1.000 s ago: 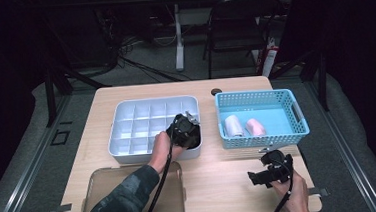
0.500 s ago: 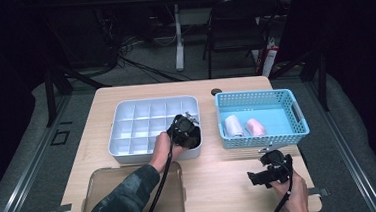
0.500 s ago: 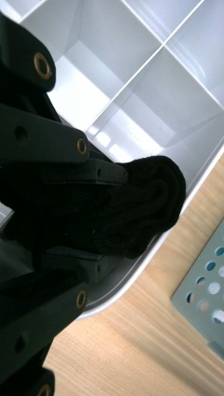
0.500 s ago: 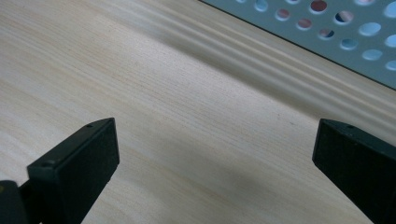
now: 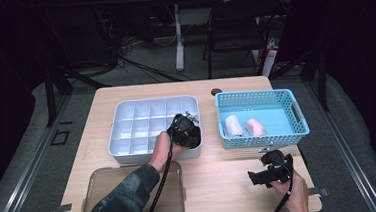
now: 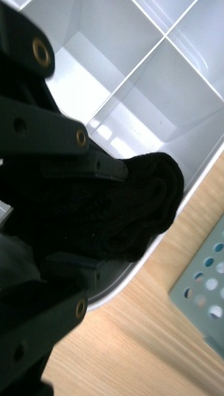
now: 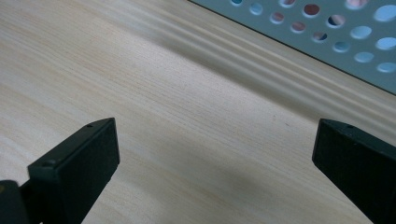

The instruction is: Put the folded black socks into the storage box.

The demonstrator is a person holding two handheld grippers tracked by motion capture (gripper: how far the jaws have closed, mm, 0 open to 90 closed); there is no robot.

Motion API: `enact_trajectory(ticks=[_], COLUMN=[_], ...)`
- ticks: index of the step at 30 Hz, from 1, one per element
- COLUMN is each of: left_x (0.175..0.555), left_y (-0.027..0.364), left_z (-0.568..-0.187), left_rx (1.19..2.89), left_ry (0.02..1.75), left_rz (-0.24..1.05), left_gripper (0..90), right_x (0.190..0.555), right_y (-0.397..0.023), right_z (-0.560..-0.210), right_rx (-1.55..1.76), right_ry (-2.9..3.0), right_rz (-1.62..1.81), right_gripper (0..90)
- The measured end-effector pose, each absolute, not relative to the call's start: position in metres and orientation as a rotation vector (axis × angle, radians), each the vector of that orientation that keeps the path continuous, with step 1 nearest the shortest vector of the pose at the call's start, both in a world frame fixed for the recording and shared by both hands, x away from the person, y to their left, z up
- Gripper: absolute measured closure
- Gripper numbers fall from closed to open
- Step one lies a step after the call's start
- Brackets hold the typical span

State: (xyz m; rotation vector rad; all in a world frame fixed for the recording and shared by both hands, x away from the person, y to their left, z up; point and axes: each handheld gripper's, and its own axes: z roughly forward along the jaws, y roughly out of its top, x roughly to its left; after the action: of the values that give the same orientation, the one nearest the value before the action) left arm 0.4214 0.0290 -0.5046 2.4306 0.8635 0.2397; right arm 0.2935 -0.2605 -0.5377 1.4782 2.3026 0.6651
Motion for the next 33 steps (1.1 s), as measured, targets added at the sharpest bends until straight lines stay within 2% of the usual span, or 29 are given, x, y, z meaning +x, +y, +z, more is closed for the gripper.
enact_trajectory(ticks=[7, 12, 18, 21, 24, 33], left_x=[0.418, 0.424, 0.435, 0.436, 0.435, 0.431], left_y=[0.039, 0.048, 0.056, 0.054, 0.051, 0.045], left_z=[-0.477, -0.468, -0.481, -0.488, -0.492, -0.500], left_rx=[2.331, 2.300, 2.307, 2.329, 2.356, 2.432], left_ry=[0.880, 0.921, 0.991, 0.992, 0.968, 0.911], left_rz=[0.262, 0.247, 0.135, 0.121, 0.116, 0.111], left_gripper=[37.5, 31.2, 27.5, 27.5, 32.2, 63.2], right_x=[0.293, 0.294, 0.294, 0.294, 0.295, 0.295], right_y=[-0.261, -0.261, -0.261, -0.261, -0.261, -0.261], right_z=[-0.538, -0.538, -0.538, -0.539, -0.539, -0.540], right_rx=[1.480, 1.481, 1.482, 1.488, 1.488, 1.490], right_ry=[2.299, 2.304, 2.310, 2.309, 2.309, 2.314], right_rz=[0.664, 0.666, 0.656, 0.659, 0.654, 0.652], right_gripper=[0.2, 0.2, 0.3, 0.5, 0.7, 1.6])
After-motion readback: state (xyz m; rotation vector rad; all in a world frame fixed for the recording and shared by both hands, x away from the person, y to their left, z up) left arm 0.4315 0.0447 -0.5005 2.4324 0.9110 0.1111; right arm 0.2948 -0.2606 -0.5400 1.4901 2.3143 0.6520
